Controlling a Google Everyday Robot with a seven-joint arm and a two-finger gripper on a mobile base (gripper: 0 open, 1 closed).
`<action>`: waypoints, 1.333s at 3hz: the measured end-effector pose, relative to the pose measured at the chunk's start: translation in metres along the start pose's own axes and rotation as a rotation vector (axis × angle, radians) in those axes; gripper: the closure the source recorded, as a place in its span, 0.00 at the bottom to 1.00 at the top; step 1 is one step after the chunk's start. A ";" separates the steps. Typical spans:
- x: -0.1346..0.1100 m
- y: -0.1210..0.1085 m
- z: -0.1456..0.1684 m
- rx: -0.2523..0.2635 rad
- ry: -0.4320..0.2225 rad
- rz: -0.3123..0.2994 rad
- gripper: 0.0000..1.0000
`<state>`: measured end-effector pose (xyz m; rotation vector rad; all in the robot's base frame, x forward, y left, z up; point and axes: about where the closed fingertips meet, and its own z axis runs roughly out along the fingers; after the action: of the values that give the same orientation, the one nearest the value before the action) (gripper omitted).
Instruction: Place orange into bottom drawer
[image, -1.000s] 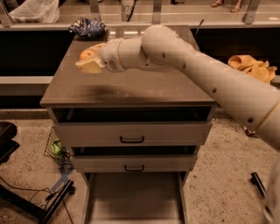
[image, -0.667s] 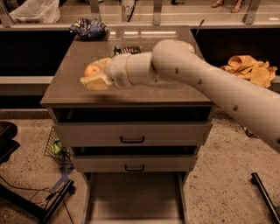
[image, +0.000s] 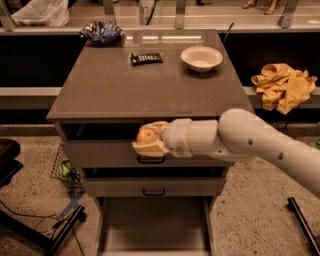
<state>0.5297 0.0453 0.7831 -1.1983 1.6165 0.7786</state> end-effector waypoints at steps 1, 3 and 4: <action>0.066 0.021 -0.028 0.038 -0.001 0.058 1.00; 0.170 0.043 -0.037 0.034 0.031 0.060 1.00; 0.224 0.049 -0.028 0.048 0.043 0.074 1.00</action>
Offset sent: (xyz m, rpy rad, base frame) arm -0.0770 -0.0983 -0.1591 -0.0064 0.0812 -0.0760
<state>0.4583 -0.0411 0.5818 -1.1332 1.7134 0.7605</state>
